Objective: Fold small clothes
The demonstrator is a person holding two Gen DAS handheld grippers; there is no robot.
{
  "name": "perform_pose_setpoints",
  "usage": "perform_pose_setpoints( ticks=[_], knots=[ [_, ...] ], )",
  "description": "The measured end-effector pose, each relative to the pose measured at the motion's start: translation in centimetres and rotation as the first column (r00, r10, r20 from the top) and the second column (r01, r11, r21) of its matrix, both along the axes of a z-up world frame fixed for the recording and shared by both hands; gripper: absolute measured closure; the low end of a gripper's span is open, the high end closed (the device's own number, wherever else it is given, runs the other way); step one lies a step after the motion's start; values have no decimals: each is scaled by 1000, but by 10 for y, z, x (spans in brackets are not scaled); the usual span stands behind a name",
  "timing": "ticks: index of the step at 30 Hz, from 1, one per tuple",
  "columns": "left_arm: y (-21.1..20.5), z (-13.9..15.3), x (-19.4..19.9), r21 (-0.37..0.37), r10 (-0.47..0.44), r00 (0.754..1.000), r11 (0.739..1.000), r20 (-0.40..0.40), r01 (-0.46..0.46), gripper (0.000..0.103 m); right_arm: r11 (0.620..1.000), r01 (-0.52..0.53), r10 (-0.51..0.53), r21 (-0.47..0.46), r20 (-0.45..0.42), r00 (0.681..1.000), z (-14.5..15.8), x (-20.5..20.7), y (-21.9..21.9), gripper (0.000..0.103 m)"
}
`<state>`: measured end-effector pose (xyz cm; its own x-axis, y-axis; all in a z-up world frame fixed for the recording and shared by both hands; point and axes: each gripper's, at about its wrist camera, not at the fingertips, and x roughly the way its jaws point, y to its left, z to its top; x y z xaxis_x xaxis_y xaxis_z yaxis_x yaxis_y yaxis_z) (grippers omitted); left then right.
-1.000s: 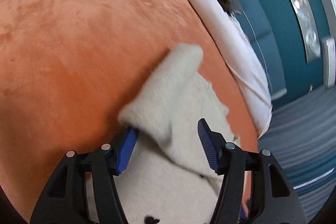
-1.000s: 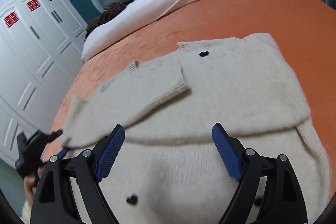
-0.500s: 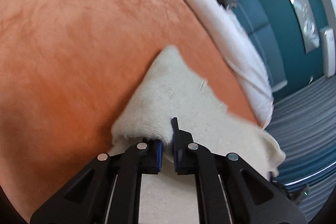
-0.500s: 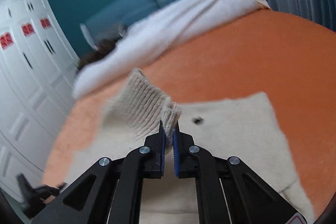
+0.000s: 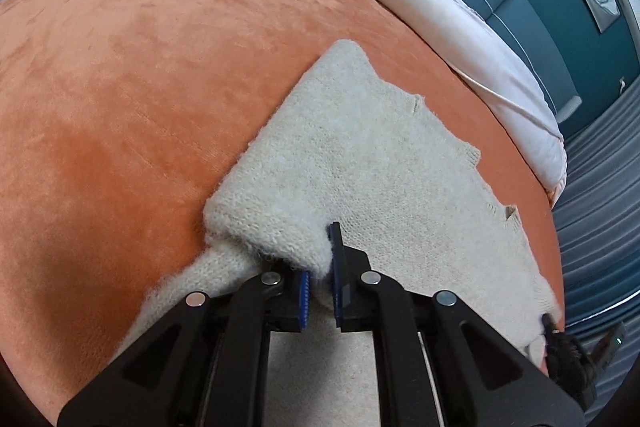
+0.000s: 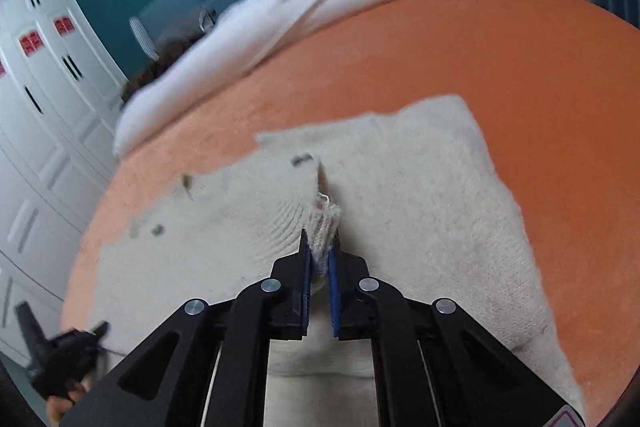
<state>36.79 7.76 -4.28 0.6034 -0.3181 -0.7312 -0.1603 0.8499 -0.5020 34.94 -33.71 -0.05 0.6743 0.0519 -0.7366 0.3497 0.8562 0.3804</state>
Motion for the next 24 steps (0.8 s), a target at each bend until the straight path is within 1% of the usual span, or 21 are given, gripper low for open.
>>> perform_pose_setpoints(
  ticks=[1,2,3,4,5,6,7,8,9,10,12,14,15,16,17,18,20,21,22,23,24],
  knots=[
    [0,2,-2,5,-8,1000,1000,12,8,93,999,-14,16,31,-54,998,-12,2,-1,97],
    [0,4,-6,12,-18,1000,1000,15,18,92,999,2,-2,48,-17,1000,-7,-9,-3,93],
    [1,9,-12,15,-33,999,999,21,33,88,998,11,-11,64,-6,1000,2,-18,-4,82],
    [2,17,-22,25,-63,997,998,34,62,81,997,22,-23,77,4,1000,15,-34,-5,80],
    [4,25,-34,46,-88,995,995,48,86,75,997,18,-19,78,15,1000,23,-50,-6,73],
    [8,32,-49,62,-115,991,992,70,111,64,997,5,-7,72,23,1000,32,-73,-5,65],
    [14,40,-71,75,-150,984,987,92,143,51,999,3,-4,41,20,1000,39,-103,-5,59],
    [21,45,-92,93,-170,981,982,93,162,44,1000,10,-10,5,7,1000,42,-130,-8,50],
    [28,47,-113,115,-177,981,979,84,167,35,999,18,-19,-32,-15,1000,43,-161,-7,44],
    [35,47,-133,127,-179,981,978,72,169,27,999,25,-27,-49,-40,999,40,-196,-8,43],
    [53,41,-173,129,-159,987,980,20,155,21,998,42,-46,-41,-101,994,28,-262,-8,42],
    [73,28,-211,78,-122,992,989,-44,125,21,998,59,-60,-12,-161,985,7,-314,-10,41],
    [81,22,-226,32,-103,992,994,-67,105,21,998,64,-58,29,-182,982,-1,-336,-8,41],
    [88,19,-242,-25,-90,994,996,-59,89,21,996,64,-51,65,-188,981,-8,-351,-10,41],
    [91,19,-253,-50,-77,996,996,-47,75,21,993,68,-51,96,-171,984,-13,-365,-7,40],
    [91,20,-260,-63,-65,997,996,-48,62,21,991,76,-60,106,-151,987,-13,-372,-2,37],
    [88,21,-268,-128,-41,998,991,-49,34,17,988,55,-37,147,-121,992,-12,-367,5,32],
    [87,20,-268,-165,-38,998,986,-50,29,12,984,39,-21,175,-102,995,-12,-359,9,32],
    [84,17,-267,-207,-33,998,978,-56,21,12,979,26,-8,205,-89,996,-15,-351,14,32],
    [82,15,-265,-230,-29,998,973,-60,14,11,975,22,-4,221,-84,996,-16,-343,18,32],
    [80,13,-262,-235,-18,998,972,-67,2,12,974,29,-12,223,-79,997,-16,-336,23,32]
  ],
)
